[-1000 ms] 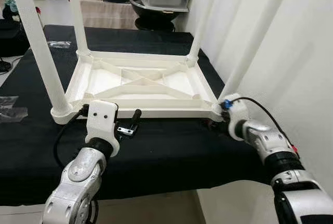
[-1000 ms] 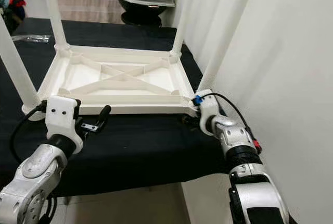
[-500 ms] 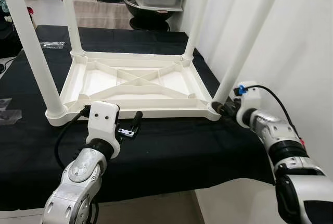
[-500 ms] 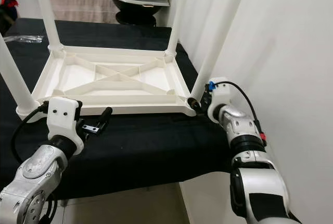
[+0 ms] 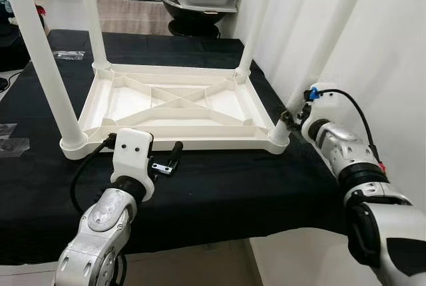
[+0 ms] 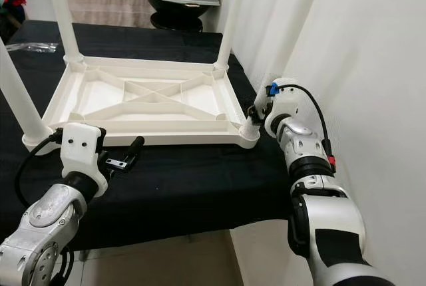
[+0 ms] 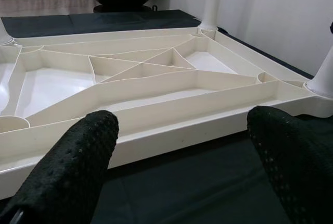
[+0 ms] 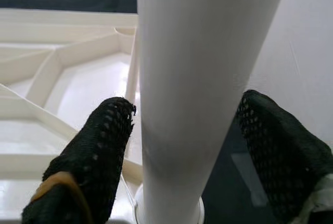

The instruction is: Building children table

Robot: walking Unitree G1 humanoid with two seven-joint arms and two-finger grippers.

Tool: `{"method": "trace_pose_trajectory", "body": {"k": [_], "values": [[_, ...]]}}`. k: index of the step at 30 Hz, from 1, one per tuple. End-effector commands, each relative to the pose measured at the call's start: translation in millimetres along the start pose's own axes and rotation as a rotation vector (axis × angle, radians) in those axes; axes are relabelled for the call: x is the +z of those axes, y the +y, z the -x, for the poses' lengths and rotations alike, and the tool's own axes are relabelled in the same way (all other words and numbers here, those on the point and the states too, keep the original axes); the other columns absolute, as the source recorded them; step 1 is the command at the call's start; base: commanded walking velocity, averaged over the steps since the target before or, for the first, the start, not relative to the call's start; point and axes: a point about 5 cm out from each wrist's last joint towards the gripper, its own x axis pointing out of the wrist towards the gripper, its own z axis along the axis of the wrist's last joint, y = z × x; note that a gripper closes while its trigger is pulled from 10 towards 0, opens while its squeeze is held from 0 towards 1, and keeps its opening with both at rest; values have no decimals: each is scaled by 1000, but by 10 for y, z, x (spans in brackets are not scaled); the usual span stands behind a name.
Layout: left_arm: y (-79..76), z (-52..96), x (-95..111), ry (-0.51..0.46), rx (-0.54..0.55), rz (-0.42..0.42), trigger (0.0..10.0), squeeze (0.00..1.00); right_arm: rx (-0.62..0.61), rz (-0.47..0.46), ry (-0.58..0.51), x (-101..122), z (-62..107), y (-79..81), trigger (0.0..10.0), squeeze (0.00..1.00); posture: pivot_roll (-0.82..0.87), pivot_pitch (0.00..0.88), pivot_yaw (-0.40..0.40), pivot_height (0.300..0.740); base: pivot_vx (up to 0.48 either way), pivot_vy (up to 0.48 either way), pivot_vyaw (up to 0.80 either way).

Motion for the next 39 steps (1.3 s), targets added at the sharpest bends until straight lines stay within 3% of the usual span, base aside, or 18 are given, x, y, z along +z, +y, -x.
{"method": "trace_pose_trajectory", "body": {"k": [1,5,8,13,16,18,19,21,23,25,28,29,30,31,37,39], "values": [[-14,11,21,-5,-2,-2,10000,0,5,-41,-21,-5,0,-5,0,0,50,121,-158,740,0,0,0],[-17,12,15,-3,-1,-3,10000,0,31,-53,-26,-37,19,-26,0,0,46,118,-157,740,0,0,0],[-42,8,-9,3,-11,2,10000,0,66,-87,14,-248,105,-132,0,0,34,109,-148,740,0,0,0],[-61,-2,-12,2,-20,6,10000,0,96,-104,17,-316,128,-126,0,0,31,107,-145,740,0,0,0],[-64,-5,-14,3,-22,4,10000,0,192,-117,-8,-310,141,-51,0,0,30,105,-144,740,0,0,0],[-70,-6,-21,6,-27,5,10000,0,388,-133,-31,-292,205,114,0,0,21,100,-135,740,0,0,0],[-70,-6,-21,6,-27,5,10000,0,388,-133,-31,-292,205,114,0,0,21,100,-135,740,0,0,0],[-76,-7,-25,7,-32,7,10000,0,520,-143,-38,-279,275,236,0,0,21,100,-135,740,0,0,0],[-77,-7,-25,7,-33,7,10000,0,540,-145,-39,-277,287,253,0,0,21,100,-135,740,0,0,0],[-120,-1,-48,15,-60,18,10000,0,738,-203,-74,-166,494,573,0,0,14,91,-132,740,0,0,0],[-120,-1,-48,15,-60,18,10000,0,738,-203,-74,-166,494,573,0,0,14,91,-132,740,0,0,0],[-146,11,-65,25,-80,26,10000,0,813,-194,-78,-151,590,723,0,0,18,88,-136,740,0,0,0],[-146,11,-65,25,-80,26,10000,0,813,-194,-78,-151,590,723,0,0,18,88,-136,740,0,0,0],[-166,29,-91,40,-98,25,10000,0,856,-192,-80,-134,638,849,0,0,21,87,-139,740,0,0,0],[-173,47,-120,58,-110,18,10000,0,891,-238,-114,0,664,1065,0,0,20,91,-142,740,0,0,0],[-166,37,-116,56,-101,16,10000,0,1005,-293,-145,131,805,1342,0,0,17,98,-145,740,0,0,0]]}}
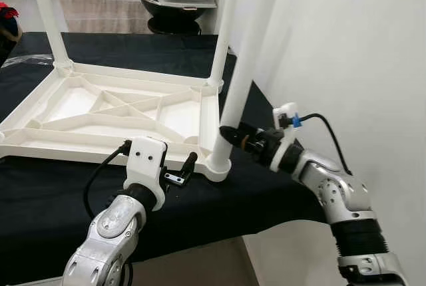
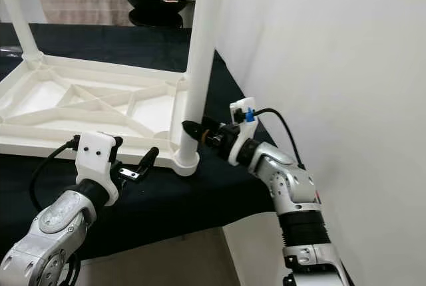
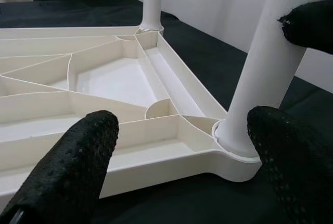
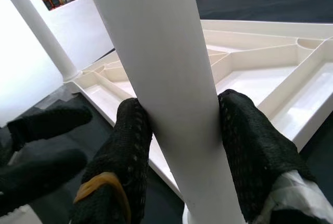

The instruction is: Building children table

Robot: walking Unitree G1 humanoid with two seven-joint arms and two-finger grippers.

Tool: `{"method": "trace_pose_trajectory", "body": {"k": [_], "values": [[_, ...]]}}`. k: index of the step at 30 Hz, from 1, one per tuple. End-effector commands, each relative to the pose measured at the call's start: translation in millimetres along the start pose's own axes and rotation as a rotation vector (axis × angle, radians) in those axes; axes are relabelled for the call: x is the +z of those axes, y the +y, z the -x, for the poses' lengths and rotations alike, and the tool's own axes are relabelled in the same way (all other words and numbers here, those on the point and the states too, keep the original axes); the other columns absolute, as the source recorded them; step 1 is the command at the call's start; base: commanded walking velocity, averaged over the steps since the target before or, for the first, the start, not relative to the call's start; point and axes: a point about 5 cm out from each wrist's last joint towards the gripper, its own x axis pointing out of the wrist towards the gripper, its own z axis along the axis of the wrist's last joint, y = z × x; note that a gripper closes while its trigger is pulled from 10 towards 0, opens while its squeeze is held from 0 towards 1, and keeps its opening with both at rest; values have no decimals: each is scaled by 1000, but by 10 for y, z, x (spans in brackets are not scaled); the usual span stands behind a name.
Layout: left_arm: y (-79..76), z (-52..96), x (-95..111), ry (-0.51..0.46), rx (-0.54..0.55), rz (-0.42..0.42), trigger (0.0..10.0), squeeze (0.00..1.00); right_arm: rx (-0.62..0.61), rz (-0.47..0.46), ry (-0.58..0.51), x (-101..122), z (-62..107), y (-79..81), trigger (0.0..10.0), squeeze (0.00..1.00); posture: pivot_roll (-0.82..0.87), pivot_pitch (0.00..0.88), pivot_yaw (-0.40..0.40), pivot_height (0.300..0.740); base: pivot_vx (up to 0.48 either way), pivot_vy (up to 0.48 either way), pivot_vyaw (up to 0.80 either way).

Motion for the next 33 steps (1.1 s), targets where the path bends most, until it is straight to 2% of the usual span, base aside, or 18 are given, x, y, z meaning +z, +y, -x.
{"method": "trace_pose_trajectory", "body": {"k": [1,4,7,12,14,15,16,19,21,22,23,26,27,28,29,31,32,33], "values": [[-15,6,-25,18,-2,-1,10000,0,223,-31,-94,186,-169,438,0,0,18,102,-143,740,0,0,0],[-19,4,-22,16,0,0,10000,0,257,-39,-96,184,-191,509,0,0,18,102,-143,740,0,0,0],[12,6,-9,4,29,1,10000,0,336,-84,-123,213,-270,724,0,0,21,105,-148,740,0,0,0],[11,10,0,-2,33,2,10000,0,354,-94,-128,228,-331,831,0,0,24,106,-149,740,0,0,0],[-4,10,4,-4,30,2,10000,0,353,-65,-107,190,-351,841,0,0,29,105,-152,740,0,0,0],[-16,10,8,-5,27,1,10000,0,367,-50,-54,121,-338,845,5608,0,33,106,-153,740,0,0,0],[-19,8,12,-6,29,1,10000,0,355,-19,-10,42,-317,799,10000,0,33,106,-153,740,0,0,0],[-14,6,18,-8,32,1,10000,0,298,7,55,-80,-281,680,10000,0,29,107,-151,740,0,0,0],[-14,6,18,-8,32,1,10000,0,298,7,55,-80,-281,680,10000,0,29,107,-151,740,0,0,0],[-15,-4,31,-12,31,-1,10000,0,137,40,57,-142,-286,453,10000,1000,32,111,-149,740,0,0,0],[-17,-7,36,-13,30,-2,10000,0,84,58,48,-146,-283,383,10000,1000,32,111,-149,740,0,0,0],[-18,-9,39,-14,30,-2,10000,0,55,68,42,-146,-279,345,10000,1000,32,111,-149,740,0,0,0],[-13,-7,48,-16,41,-15,10000,0,14,82,51,-143,-265,274,10000,0,32,113,-150,740,0,0,0],[11,-3,63,-26,82,-26,10000,0,-59,92,62,-142,-247,157,10000,0,32,113,-149,740,0,0,0],[11,-3,63,-26,82,-26,10000,0,-59,92,62,-142,-247,157,10000,0,32,113,-149,740,0,0,0],[38,31,48,-20,165,-67,10000,0,-204,112,66,-130,-180,-100,10000,0,37,114,-151,740,0,0,0],[38,31,48,-20,165,-67,10000,0,-204,112,66,-130,-180,-100,10000,0,37,114,-151,740,0,0,0],[-33,54,37,-18,124,-54,10000,0,-224,105,65,-126,-155,-157,10000,0,38,114,-152,740,0,0,0]]}}
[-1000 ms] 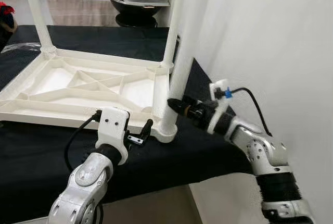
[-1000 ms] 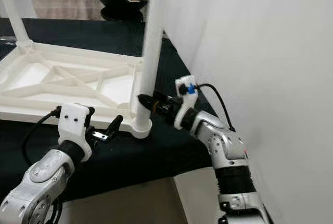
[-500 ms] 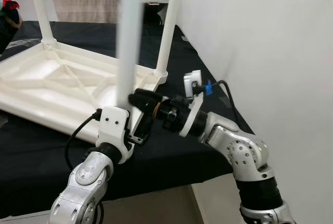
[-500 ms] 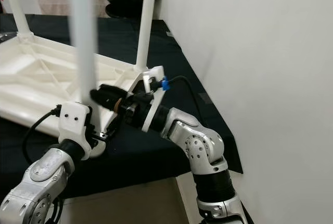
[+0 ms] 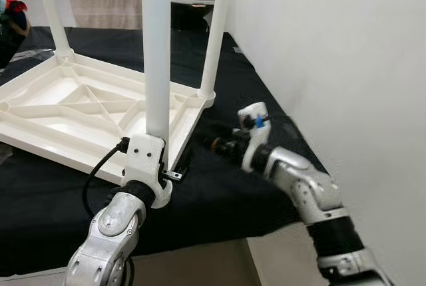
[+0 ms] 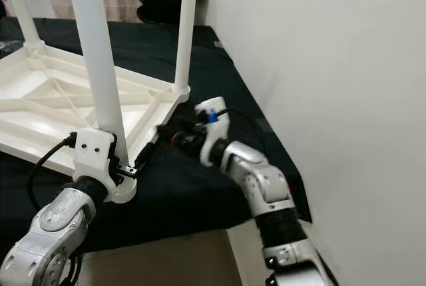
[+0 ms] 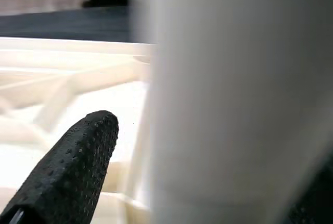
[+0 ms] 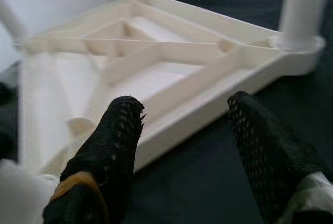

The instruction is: Building children table

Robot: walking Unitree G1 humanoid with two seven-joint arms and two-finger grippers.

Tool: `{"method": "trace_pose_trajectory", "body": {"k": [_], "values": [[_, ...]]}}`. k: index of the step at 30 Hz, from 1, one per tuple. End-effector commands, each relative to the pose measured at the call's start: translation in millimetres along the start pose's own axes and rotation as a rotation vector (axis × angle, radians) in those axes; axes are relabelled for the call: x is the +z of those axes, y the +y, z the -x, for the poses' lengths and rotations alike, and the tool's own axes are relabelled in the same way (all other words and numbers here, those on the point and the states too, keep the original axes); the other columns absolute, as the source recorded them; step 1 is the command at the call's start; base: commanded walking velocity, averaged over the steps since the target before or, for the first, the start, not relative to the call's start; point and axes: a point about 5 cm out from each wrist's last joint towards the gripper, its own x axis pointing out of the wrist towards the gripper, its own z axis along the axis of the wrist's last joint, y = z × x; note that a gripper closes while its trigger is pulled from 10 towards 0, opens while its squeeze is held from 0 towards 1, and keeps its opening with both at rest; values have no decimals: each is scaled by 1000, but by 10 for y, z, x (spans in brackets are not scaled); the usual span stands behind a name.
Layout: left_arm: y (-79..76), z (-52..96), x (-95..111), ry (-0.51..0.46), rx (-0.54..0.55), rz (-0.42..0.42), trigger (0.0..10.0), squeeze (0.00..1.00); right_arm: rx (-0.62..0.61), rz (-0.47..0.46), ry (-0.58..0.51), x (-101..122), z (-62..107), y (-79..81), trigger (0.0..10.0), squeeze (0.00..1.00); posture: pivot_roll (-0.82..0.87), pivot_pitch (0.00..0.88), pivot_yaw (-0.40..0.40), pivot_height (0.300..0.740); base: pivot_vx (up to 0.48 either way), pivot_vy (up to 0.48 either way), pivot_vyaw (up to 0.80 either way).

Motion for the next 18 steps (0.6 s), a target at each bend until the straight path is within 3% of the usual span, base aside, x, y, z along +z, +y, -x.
{"method": "trace_pose_trajectory", "body": {"k": [1,4,13,17,18], "values": [[-110,58,-13,5,-48,-3,10000,0,-45,-11,1,-24,24,-101,10000,0,40,116,-151,740,0,0,0],[-143,88,-23,10,-51,-25,10000,0,-69,-27,6,-48,38,-172,10000,0,41,114,-152,740,0,0,0],[18,123,-53,-3,196,-135,10000,0,-139,-19,-4,-77,20,-319,10000,0,47,115,-152,740,0,0,0],[35,123,-41,-16,221,-150,9725,0,-147,-11,-13,-66,5,-332,10000,0,47,114,-151,740,0,0,0],[35,122,-46,-15,220,-149,4039,0,-149,-10,-20,-54,-3,-334,10000,0,46,113,-148,740,0,0,0]]}}
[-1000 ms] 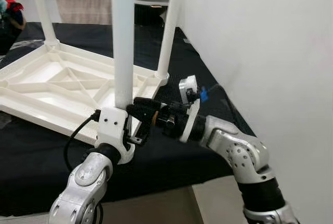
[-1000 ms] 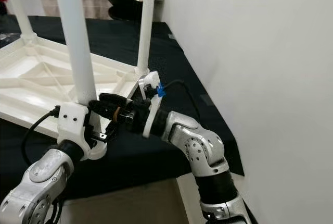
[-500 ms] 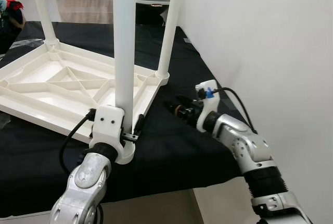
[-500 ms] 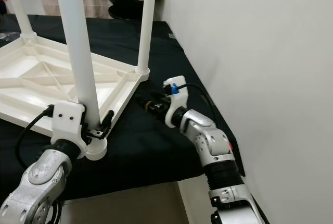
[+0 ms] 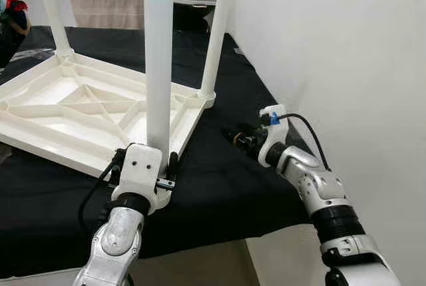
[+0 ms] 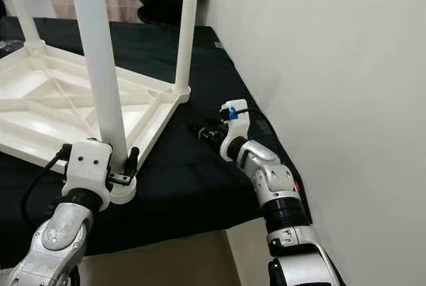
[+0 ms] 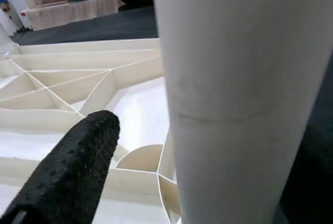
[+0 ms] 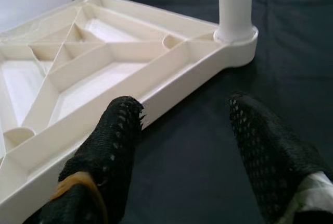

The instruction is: Building children table

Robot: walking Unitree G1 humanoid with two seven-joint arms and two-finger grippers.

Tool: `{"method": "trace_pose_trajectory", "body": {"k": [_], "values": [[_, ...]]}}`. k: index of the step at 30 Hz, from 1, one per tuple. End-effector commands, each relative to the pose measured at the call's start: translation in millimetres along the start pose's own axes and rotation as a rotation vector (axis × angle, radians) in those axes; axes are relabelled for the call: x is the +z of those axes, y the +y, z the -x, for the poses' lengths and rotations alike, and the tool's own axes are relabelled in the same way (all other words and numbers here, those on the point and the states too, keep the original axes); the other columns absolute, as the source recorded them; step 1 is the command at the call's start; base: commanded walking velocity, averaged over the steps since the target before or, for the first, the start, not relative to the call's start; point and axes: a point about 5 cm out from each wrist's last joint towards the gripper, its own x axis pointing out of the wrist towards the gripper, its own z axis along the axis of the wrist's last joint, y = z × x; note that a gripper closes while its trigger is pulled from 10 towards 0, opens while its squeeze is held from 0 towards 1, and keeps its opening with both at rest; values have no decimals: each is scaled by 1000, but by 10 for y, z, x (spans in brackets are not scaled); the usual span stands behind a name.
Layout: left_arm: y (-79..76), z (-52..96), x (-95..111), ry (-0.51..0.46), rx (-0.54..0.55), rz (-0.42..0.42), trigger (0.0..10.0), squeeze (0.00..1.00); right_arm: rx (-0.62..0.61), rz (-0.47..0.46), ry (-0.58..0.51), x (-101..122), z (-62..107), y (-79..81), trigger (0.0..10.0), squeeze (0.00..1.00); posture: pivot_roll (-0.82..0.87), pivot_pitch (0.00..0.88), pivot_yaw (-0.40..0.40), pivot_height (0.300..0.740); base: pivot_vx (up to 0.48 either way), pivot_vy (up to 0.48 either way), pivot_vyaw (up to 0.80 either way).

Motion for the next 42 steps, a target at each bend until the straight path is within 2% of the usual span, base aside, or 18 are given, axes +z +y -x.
{"method": "trace_pose_trajectory", "body": {"k": [1,2,3,9,18,20,21,22,23,24,25,28,33,36,38,40,41,42], "values": [[32,6,3,-12,37,-15,4039,0,-21,2,1,-13,10,-42,10000,0,46,113,-148,740,0,0,0],[29,9,-1,-11,36,-15,4039,0,-23,2,-5,-5,2,-45,10000,0,46,113,-148,740,0,0,0],[32,10,3,-20,40,-17,0,0,-27,2,-8,5,-7,-48,10000,0,44,111,-145,740,0,0,0],[15,8,14,-46,58,-33,0,0,-59,10,-59,127,-65,-95,10000,0,43,101,-141,740,0,0,0],[26,32,-1,-55,77,-46,0,0,-47,-7,-129,274,-133,-67,10000,0,49,97,-145,740,0,0,0],[-46,42,-20,-49,13,-17,0,0,-40,-9,-177,353,-163,-45,10000,0,49,95,-144,740,0,0,0],[-118,52,-24,-45,-52,23,0,0,-38,-18,-190,381,-177,-37,10000,0,49,95,-144,740,0,0,0],[-256,105,-1,-69,-171,38,0,0,-46,-8,-194,413,-210,-34,10000,0,52,95,-145,740,0,0,0],[-256,105,-1,-69,-171,38,0,0,-46,-8,-194,413,-210,-34,10000,0,52,95,-145,740,0,0,0],[-414,199,25,-87,-312,57,0,0,-47,-7,-194,438,-240,-28,10000,0,56,95,-147,740,0,0,0],[-414,199,25,-87,-312,57,0,0,-47,-7,-194,438,-240,-28,10000,0,56,95,-147,740,0,0,0],[-576,330,30,-63,-459,149,0,0,34,-12,-200,489,-297,59,10000,0,59,94,-147,740,0,0,0],[-642,392,42,-57,-529,196,0,0,156,-30,-196,528,-348,182,10000,0,61,94,-148,740,0,0,0],[-661,434,53,-57,-588,216,0,0,346,-56,-220,610,-388,393,10000,0,64,103,-150,740,0,0,0],[-659,451,62,-61,-612,237,0,0,408,-65,-244,660,-421,487,10000,0,62,105,-151,740,0,0,0],[-659,458,67,-63,-621,243,0,0,425,-72,-252,678,-434,519,10000,0,62,105,-151,740,0,0,0],[-665,476,91,-70,-640,265,0,0,404,-96,-264,707,-486,551,10000,0,64,107,-151,740,0,0,0],[-679,506,121,-75,-675,295,0,0,332,-96,-280,741,-558,560,10000,0,64,110,-152,740,0,0,0]]}}
